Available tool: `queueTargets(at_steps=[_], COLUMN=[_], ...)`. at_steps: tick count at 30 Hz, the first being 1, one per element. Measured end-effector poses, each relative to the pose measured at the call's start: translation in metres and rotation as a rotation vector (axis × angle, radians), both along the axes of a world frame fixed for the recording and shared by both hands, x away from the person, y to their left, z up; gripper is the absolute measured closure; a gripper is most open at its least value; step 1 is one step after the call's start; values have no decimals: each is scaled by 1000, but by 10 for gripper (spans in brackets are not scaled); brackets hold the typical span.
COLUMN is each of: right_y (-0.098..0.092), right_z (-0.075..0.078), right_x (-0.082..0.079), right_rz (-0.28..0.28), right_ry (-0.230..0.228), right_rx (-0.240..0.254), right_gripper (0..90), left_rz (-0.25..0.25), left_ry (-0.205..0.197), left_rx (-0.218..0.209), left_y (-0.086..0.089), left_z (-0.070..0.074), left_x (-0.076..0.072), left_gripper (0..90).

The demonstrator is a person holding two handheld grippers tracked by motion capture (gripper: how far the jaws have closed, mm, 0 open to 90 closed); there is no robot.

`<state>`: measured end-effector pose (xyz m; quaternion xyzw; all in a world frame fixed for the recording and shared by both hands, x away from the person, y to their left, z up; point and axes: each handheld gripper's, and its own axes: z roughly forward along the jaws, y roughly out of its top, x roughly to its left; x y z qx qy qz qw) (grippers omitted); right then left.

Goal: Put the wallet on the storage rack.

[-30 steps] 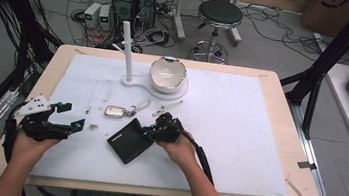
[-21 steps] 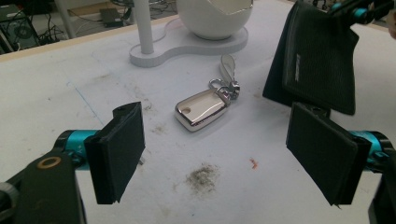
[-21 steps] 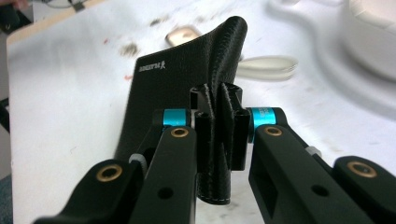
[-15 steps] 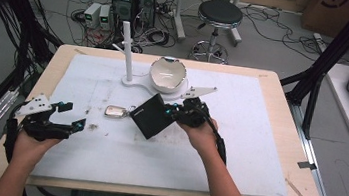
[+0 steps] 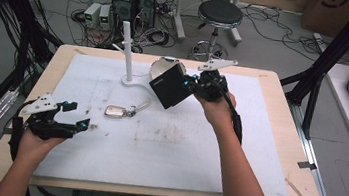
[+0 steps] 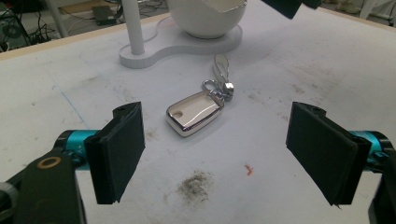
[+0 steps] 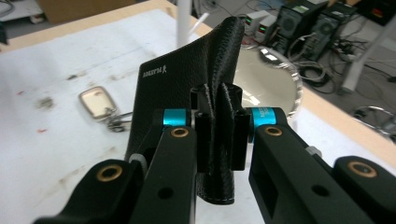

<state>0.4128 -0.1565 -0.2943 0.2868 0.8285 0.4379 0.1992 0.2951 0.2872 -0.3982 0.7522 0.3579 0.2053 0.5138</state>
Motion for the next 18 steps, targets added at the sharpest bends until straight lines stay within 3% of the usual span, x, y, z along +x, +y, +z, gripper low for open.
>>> queueTargets(at_steps=[5,10,18], right_y=[-1,-3,-4], right_z=[17,27,26], right_x=[11,21,35], right_rz=[-44,-75,-119], right_ry=[-53,-74,-99], right_rx=[-32,-49,-57], right_gripper=[857,856,856], left_rz=[-7,-17,-20], left_ry=[2,5,5], left_rx=[1,5,7], left_y=[-2,-5,-6], left_z=[0,-1,-1], left_x=[2,3,3], left_gripper=[195,195,195])
